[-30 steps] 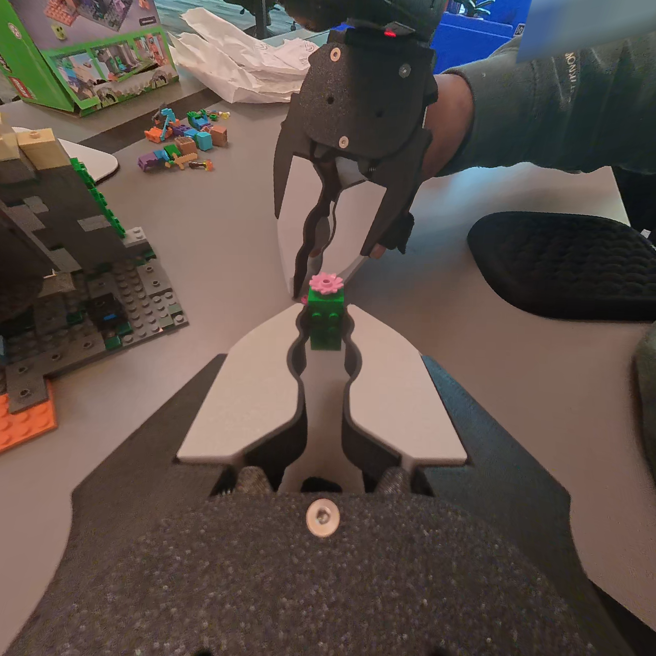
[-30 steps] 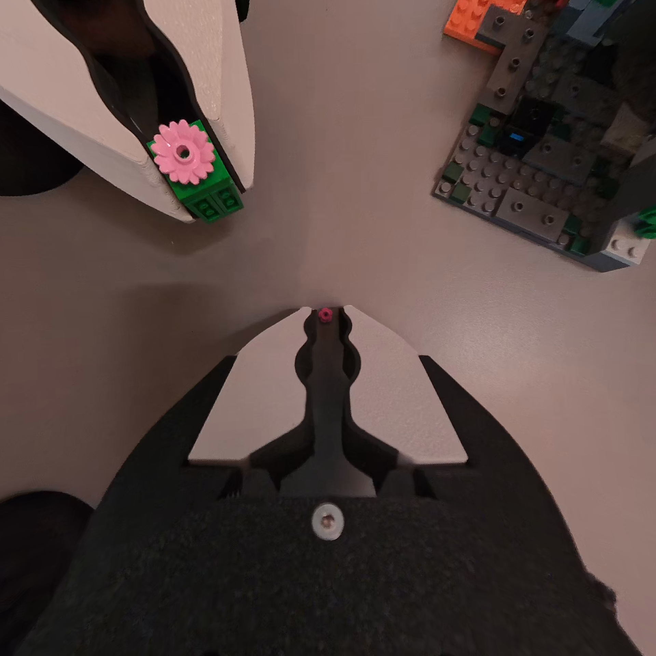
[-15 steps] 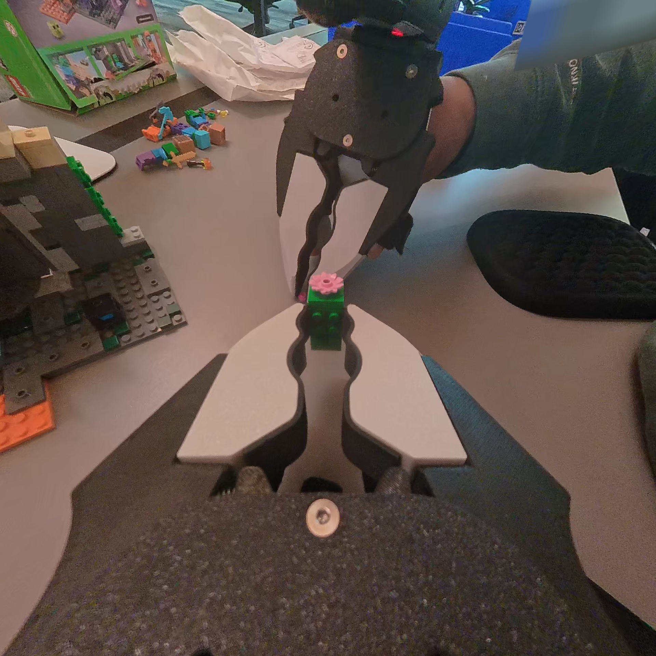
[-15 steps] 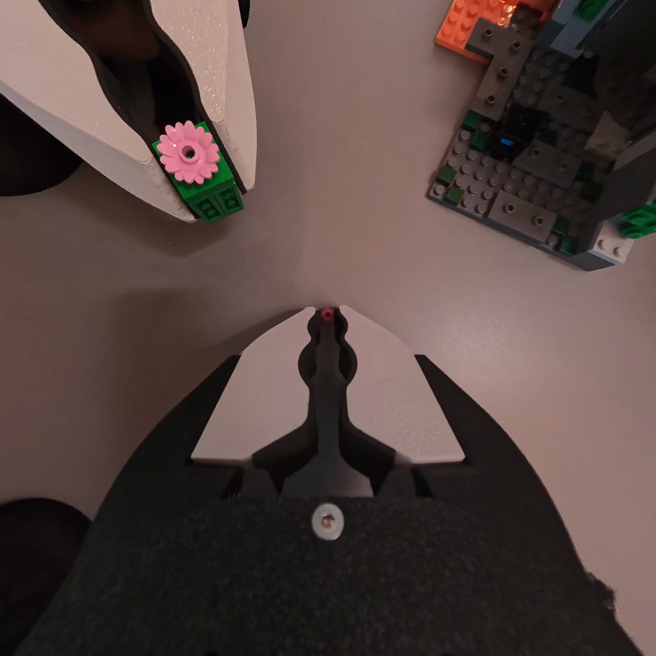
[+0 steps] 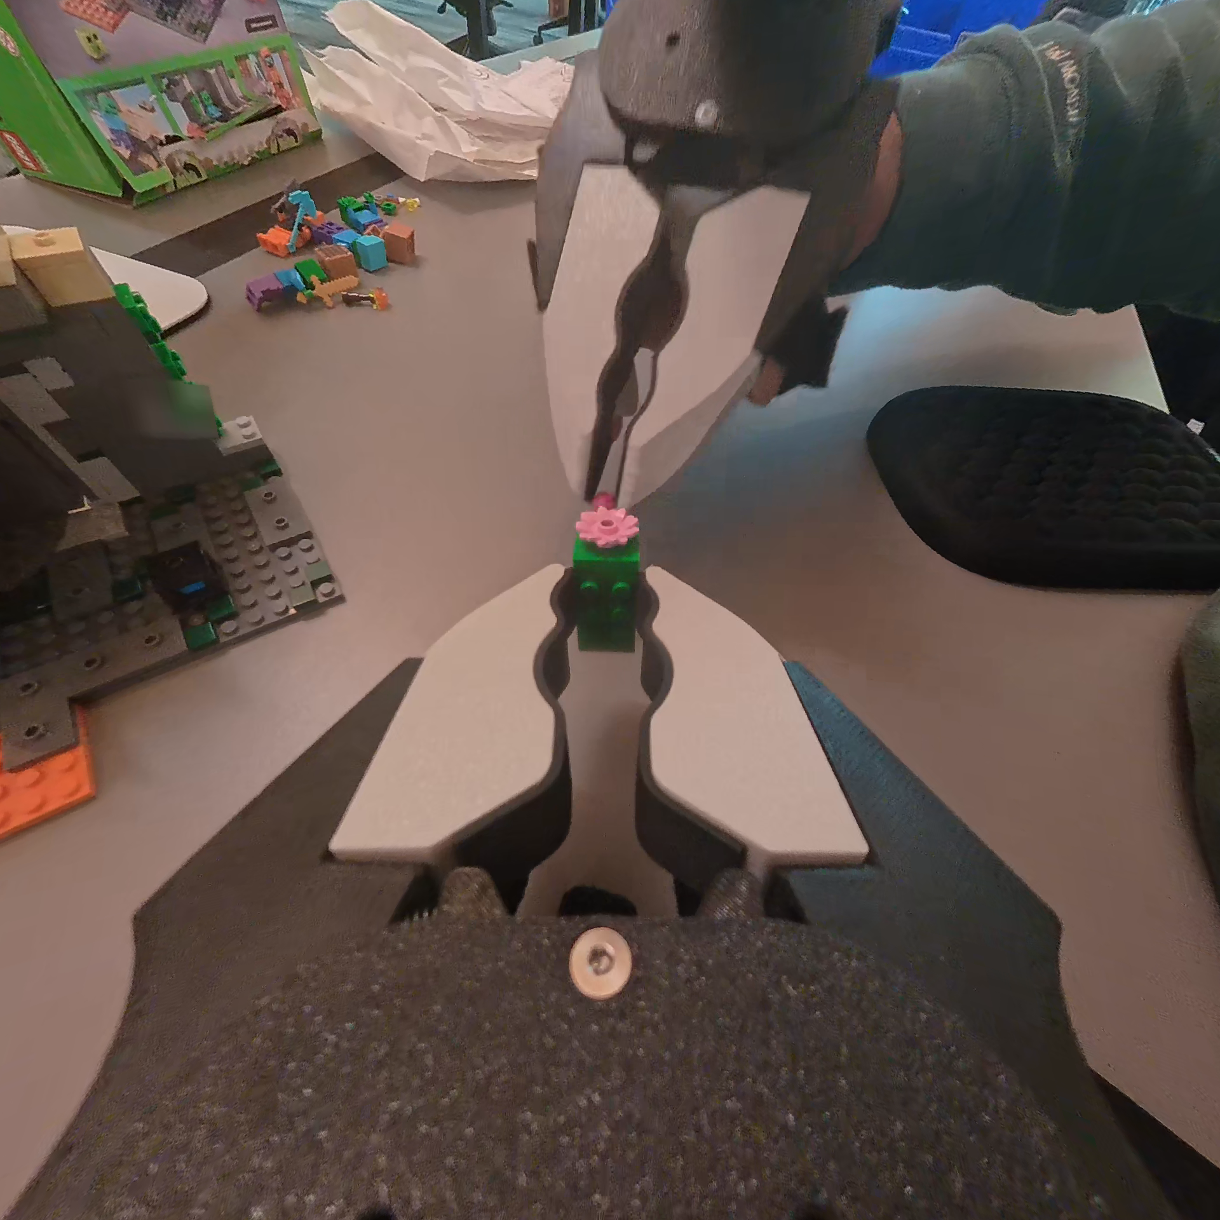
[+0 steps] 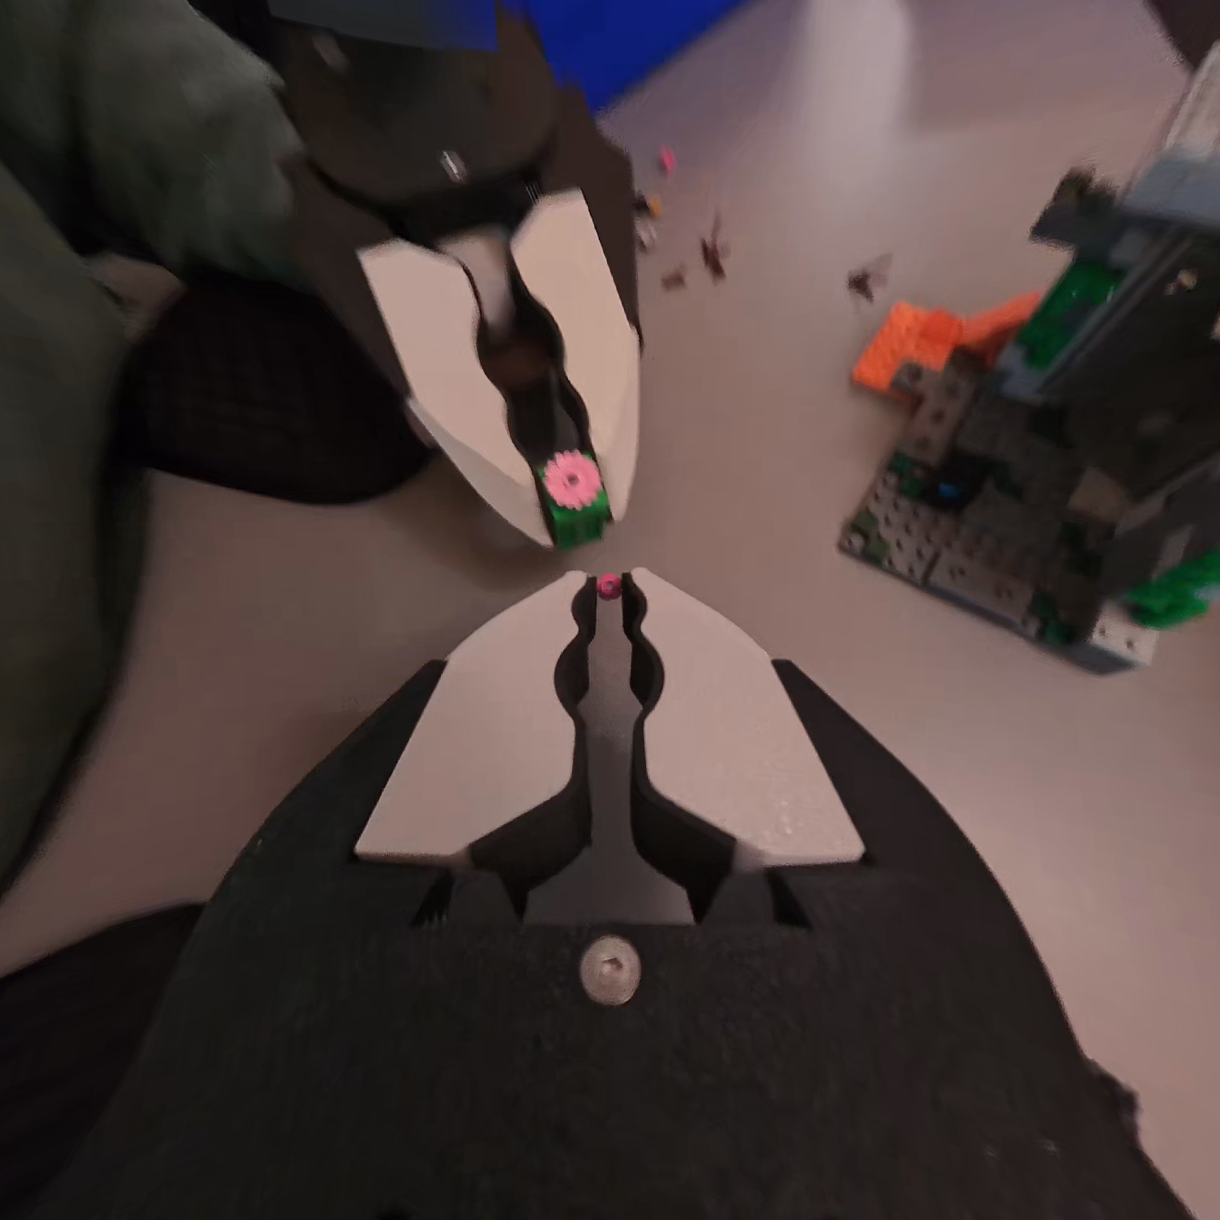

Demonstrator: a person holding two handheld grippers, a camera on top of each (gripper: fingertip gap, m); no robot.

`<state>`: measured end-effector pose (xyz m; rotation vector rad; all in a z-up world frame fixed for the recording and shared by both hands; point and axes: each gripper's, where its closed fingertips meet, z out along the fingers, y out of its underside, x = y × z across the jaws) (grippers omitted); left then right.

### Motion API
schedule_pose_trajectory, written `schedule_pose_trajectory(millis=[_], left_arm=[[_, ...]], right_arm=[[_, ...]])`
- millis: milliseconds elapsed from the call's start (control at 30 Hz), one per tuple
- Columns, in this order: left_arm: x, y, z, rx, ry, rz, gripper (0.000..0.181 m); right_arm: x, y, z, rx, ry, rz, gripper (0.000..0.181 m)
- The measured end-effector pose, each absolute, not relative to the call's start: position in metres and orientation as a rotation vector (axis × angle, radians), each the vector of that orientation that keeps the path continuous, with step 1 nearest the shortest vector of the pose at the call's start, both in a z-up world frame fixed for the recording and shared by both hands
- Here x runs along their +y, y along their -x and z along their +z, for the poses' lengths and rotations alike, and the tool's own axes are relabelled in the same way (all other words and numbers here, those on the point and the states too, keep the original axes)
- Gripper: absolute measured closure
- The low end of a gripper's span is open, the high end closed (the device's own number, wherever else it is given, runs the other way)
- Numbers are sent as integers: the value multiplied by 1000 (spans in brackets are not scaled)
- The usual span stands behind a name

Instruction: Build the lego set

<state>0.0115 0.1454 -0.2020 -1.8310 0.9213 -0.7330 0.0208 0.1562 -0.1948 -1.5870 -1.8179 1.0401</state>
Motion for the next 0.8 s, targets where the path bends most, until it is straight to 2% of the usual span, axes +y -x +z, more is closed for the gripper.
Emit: schedule_pose_trajectory(millis=[200, 800], left_arm=[[144, -13, -200, 926, 1815, -739, 165], [140, -16, -196, 953, 1771, -730, 165]], right_arm=[[147, -13, -157, -1788, 1473, 1183, 174], [136, -3, -171, -2061, 1516, 917, 174]])
